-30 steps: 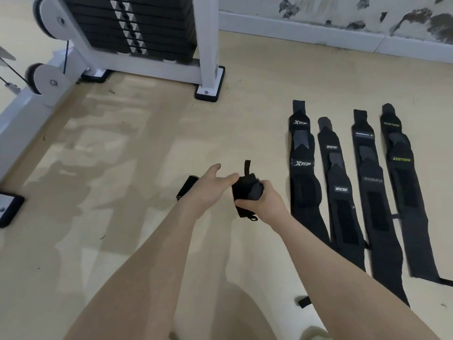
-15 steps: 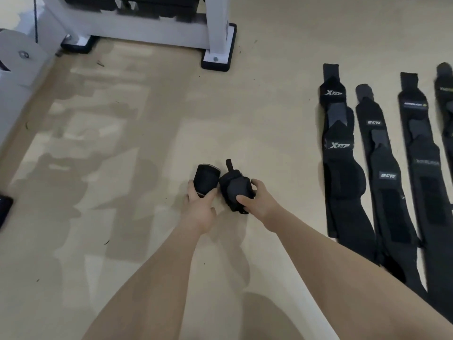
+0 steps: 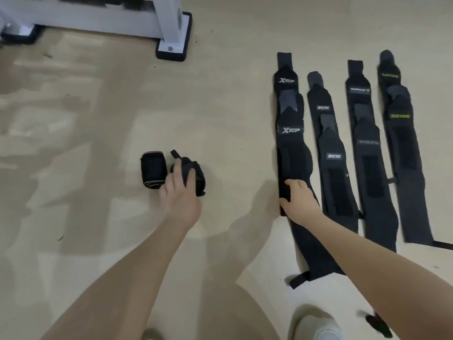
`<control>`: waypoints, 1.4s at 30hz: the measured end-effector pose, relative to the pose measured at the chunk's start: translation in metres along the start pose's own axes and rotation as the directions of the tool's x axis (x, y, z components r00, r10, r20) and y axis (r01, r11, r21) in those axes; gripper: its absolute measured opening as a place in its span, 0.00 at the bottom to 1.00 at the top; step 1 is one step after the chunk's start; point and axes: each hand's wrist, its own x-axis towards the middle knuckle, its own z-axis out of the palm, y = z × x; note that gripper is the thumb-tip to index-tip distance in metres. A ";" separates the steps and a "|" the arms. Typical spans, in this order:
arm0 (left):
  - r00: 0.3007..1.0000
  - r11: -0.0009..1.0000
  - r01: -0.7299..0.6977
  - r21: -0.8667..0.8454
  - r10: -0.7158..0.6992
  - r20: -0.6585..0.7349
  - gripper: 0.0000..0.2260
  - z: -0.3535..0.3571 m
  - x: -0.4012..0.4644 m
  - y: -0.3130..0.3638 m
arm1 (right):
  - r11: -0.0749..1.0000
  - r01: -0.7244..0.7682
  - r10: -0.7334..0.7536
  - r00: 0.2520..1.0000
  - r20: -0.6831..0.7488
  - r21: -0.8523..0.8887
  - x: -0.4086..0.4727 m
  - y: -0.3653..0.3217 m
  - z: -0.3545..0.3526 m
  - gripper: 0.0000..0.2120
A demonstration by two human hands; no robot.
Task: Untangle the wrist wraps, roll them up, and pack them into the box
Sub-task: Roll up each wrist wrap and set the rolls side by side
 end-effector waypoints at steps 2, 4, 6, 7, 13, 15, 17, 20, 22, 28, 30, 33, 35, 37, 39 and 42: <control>0.973 0.973 -0.226 0.052 0.223 0.057 0.27 0.002 -0.008 0.030 | 0.999 -0.048 0.048 0.998 -0.038 0.009 -0.008 0.022 -0.004 0.27; 0.921 0.926 -0.375 0.034 0.367 0.133 0.25 0.006 -0.016 0.062 | 0.987 -0.132 0.133 0.991 -0.006 0.091 -0.015 0.040 -0.004 0.29; 0.881 0.903 -0.429 -0.028 0.425 0.208 0.25 0.010 -0.024 0.094 | 0.958 -0.208 0.200 0.978 0.064 0.197 -0.020 0.055 -0.003 0.29; 0.867 0.898 -0.435 -0.062 0.437 0.239 0.25 0.012 -0.029 0.109 | 0.941 -0.230 0.214 0.973 0.088 0.248 -0.022 0.062 -0.002 0.29; 0.801 0.889 -0.422 -0.177 0.457 0.387 0.29 0.036 -0.042 0.172 | 0.851 -0.232 0.203 0.973 0.112 0.471 -0.012 0.088 -0.004 0.27; 0.799 0.902 -0.384 -0.198 0.432 0.418 0.29 0.041 -0.038 0.183 | 0.786 -0.225 0.187 0.974 0.126 0.576 -0.003 0.092 -0.007 0.30; 0.813 0.918 -0.319 -0.236 0.393 0.429 0.28 0.043 -0.031 0.186 | 0.688 -0.250 0.192 0.968 0.161 0.681 0.003 0.089 -0.008 0.34; 0.820 0.937 -0.201 -0.286 0.320 0.475 0.26 0.046 -0.020 0.194 | 0.569 -0.319 0.250 0.945 0.211 0.758 0.017 0.086 -0.007 0.34; 0.819 0.932 -0.097 -0.350 0.275 0.504 0.26 0.046 -0.017 0.201 | 0.472 -0.384 0.276 0.919 0.281 0.793 0.026 0.085 -0.007 0.30; 0.892 0.756 0.175 -0.631 0.150 0.427 0.23 0.045 -0.004 0.211 | 0.511 -0.239 0.101 0.971 0.218 0.826 0.037 0.067 -0.015 0.22; 0.871 0.518 0.348 -0.782 0.131 0.474 0.21 0.043 0.004 0.214 | 0.728 -0.008 -0.007 1.000 0.020 0.686 0.038 0.056 -0.022 0.26; 0.791 0.061 0.577 -0.814 0.203 0.577 0.20 0.034 0.017 0.217 | 0.896 0.247 -0.209 0.968 -0.139 0.368 0.037 0.038 -0.030 0.30; 0.775 -0.045 0.611 -0.790 0.236 0.586 0.21 0.028 0.026 0.212 | 0.939 0.296 -0.283 0.955 -0.092 0.175 0.034 0.025 -0.032 0.33; 0.781 0.022 0.603 -0.797 0.189 0.596 0.20 0.022 0.034 0.199 | 0.954 0.301 -0.301 0.954 -0.010 -0.015 0.029 0.012 -0.028 0.35; 0.806 0.139 0.575 -0.806 0.071 0.587 0.18 0.017 0.036 0.180 | 0.927 0.329 -0.323 0.944 0.060 -0.181 0.026 -0.002 -0.019 0.37; 0.852 0.328 0.521 -0.788 -0.150 0.501 0.14 0.026 0.037 0.149 | 0.878 0.404 -0.357 0.910 0.211 -0.256 0.025 -0.024 0.004 0.38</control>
